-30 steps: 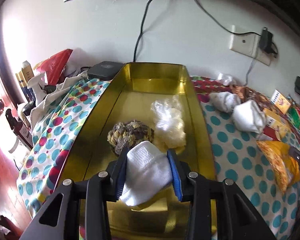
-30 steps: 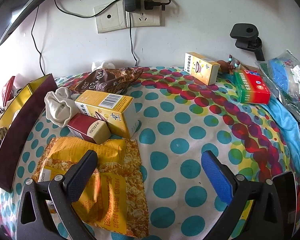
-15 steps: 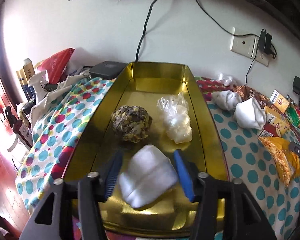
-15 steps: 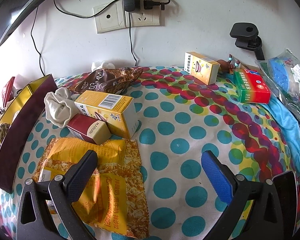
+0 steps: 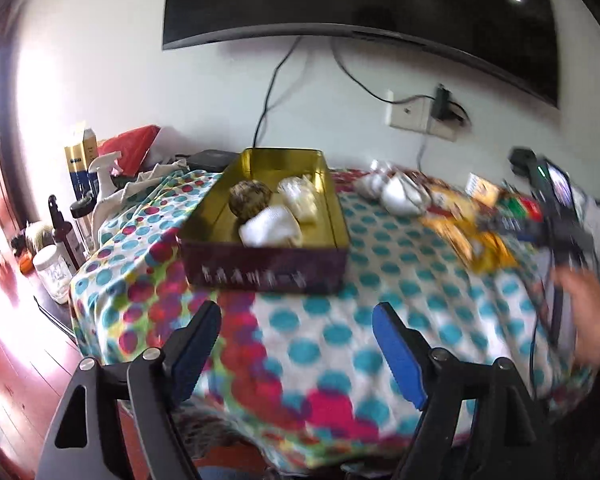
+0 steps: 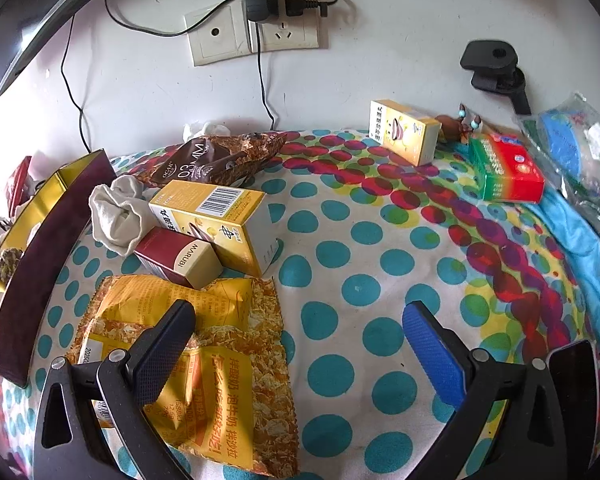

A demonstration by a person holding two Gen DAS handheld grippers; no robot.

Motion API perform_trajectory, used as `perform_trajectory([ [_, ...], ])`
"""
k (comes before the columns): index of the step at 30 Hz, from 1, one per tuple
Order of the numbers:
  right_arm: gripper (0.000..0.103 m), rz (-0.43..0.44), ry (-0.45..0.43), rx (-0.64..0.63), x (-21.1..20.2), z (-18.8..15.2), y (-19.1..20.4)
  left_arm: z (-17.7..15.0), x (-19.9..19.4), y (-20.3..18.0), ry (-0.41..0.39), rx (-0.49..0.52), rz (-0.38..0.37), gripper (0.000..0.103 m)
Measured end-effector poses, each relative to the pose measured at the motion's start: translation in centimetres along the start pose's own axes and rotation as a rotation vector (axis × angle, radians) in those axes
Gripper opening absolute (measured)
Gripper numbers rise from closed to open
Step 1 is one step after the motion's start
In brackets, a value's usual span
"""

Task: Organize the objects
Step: 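Grasp the yellow snack bag with the right gripper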

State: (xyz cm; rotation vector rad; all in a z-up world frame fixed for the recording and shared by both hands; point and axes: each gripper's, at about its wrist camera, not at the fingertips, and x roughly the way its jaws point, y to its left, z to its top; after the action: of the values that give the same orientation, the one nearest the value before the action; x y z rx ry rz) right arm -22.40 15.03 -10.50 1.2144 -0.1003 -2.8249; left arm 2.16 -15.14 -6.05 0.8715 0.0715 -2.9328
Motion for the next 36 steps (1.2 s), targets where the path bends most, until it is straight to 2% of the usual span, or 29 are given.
perform_trajectory([
  [2,0.103,0.006,0.005,0.033,-0.2,-0.3,-0.4,-0.8,0.1,-0.7,0.006,0.028,-0.007,0.081],
  [3,0.103,-0.002,0.002,0.05,-0.4,-0.6,-0.5,-0.9,0.5,-1.0,0.032,0.028,-0.019,0.081],
  [6,0.103,-0.018,0.011,0.101,-1.6,-1.8,-0.1,-0.9,0.7,-1.3,0.04,0.005,-0.064,0.081],
  [9,0.103,-0.051,0.003,0.074,-2.7,-2.5,1.3,-0.8,0.3,-1.6,0.025,0.021,-0.057,0.081],
  [13,0.103,-0.07,-0.004,-0.053,-3.5,-2.9,5.4,-0.6,-0.2,-1.4,0.004,0.004,-0.06,0.081],
  [16,0.103,-0.058,-0.049,-0.17,-5.0,-3.6,8.7,-0.7,-0.2,-1.3,0.013,0.003,-0.058,0.081],
  [20,0.103,-0.048,-0.079,-0.354,-6.8,-6.1,11.8,-0.7,-0.2,-1.5,0.01,0.013,-0.048,0.081],
  [24,0.103,-0.144,-0.077,-0.457,-5.8,-7.2,12.6,-0.8,-0.1,-1.7,0.013,0.017,-0.037,0.081],
  [26,0.103,-0.22,-0.048,-0.523,-4.2,-7.2,12.9,-0.8,-0.2,-1.7,0.01,0.02,-0.03,0.081],
  [28,0.103,-0.32,-0.079,-0.573,-3.3,-6.9,13.3,-0.8,-0.2,-1.5,0.004,0.014,-0.025,0.081],
  [31,0.101,-0.318,-0.067,-0.592,-2.1,-5.8,13.5,-0.8,-0.1,-1.3,0.007,0.007,-0.018,0.081],
  [32,0.098,-0.295,-0.057,-0.587,-1.8,-5.2,13.5,-0.8,0.0,-1.3,0.01,0.006,-0.019,0.081],
  [33,0.083,-0.286,-0.05,-0.589,-1.5,-4.7,13.6,-0.8,0.0,-1.3,0.012,0.005,-0.019,0.081],
  [34,0.056,-0.26,-0.034,-0.595,-1.2,-4.3,13.8,-0.8,0.1,-1.3,0.013,0.006,-0.02,0.081],
  [36,0.042,-0.253,-0.049,-0.607,-1.1,-4.0,14.1,-0.8,0.2,-1.4,0.011,0.012,-0.018,0.081],
])
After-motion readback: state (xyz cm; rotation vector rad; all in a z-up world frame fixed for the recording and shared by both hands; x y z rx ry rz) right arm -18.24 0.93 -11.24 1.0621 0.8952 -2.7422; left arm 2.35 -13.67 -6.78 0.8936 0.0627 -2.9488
